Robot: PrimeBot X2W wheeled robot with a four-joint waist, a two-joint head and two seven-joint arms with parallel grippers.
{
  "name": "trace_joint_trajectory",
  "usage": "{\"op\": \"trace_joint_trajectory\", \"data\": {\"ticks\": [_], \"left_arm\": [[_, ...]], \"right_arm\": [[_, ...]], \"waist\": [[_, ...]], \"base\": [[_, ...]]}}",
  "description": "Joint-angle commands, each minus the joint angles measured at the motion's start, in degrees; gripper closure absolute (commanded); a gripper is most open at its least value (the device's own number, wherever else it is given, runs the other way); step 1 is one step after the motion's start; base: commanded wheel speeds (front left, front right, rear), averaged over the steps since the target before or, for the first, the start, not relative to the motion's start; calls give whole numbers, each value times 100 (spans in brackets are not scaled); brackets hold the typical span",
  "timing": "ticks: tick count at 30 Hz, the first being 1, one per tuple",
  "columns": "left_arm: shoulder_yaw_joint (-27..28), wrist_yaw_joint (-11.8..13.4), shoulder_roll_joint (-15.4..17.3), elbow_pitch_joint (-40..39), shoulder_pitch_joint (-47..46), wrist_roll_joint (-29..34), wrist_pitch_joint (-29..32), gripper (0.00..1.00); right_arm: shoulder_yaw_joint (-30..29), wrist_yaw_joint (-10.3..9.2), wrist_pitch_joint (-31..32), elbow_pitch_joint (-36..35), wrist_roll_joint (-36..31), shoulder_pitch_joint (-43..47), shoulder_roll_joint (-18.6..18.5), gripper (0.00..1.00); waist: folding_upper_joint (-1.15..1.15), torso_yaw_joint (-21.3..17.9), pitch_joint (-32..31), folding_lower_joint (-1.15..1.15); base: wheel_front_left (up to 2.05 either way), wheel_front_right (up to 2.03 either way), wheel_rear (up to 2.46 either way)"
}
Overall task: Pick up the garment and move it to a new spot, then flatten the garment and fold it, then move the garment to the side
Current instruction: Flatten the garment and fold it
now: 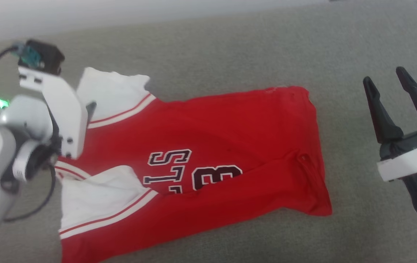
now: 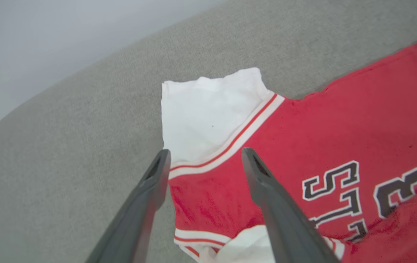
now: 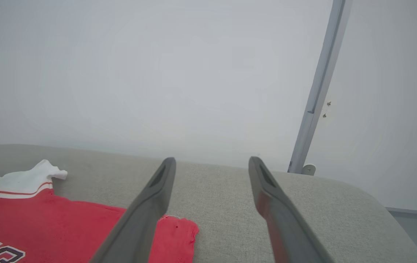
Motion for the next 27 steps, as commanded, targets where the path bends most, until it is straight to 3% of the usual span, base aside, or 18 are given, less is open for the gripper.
{"op": "trace_joint_trajectory", "data": {"ticks": [1, 7, 12, 18, 25, 26, 27], "left_arm": [[-16, -114, -73, 226, -278, 71, -83, 0], [-67, -491, -286, 1223, -1082, 327, -345, 0], [-69, -604, -355, 1937, -1517, 414, -421, 0], [-100, -596, -422, 2833, -1945, 503, -267, 0], [-133, -360, -576, 3612, -1970, 369, 150, 0], [-160, -329, -600, 3711, -1935, 345, 250, 5], [-162, -304, -648, 3773, -1909, 286, 320, 56]], "right_arm": [[8, 0, -172, 85, -89, -134, 120, 0], [130, 0, -480, 367, -40, -367, 295, 0], [262, 0, -570, 523, 51, -480, 236, 0], [451, 0, -681, 669, 236, -620, 83, 0], [717, 0, -571, 740, 562, -733, -129, 0], [785, 0, -492, 739, 661, -758, -156, 0], [843, 0, -402, 734, 745, -778, -193, 0]], "waist": [[0, -242, 255, 0], [0, -517, 673, 0], [0, -655, 946, 0], [0, -776, 1258, 0], [0, -787, 1432, 0], [0, -781, 1447, 0], [0, -773, 1465, 0]], "base": [[0, 0, 0], [0, 0, 0], [0, 0, 0], [0, 0, 0], [0, 0, 0], [0, 0, 0], [0, 0, 0]]}}
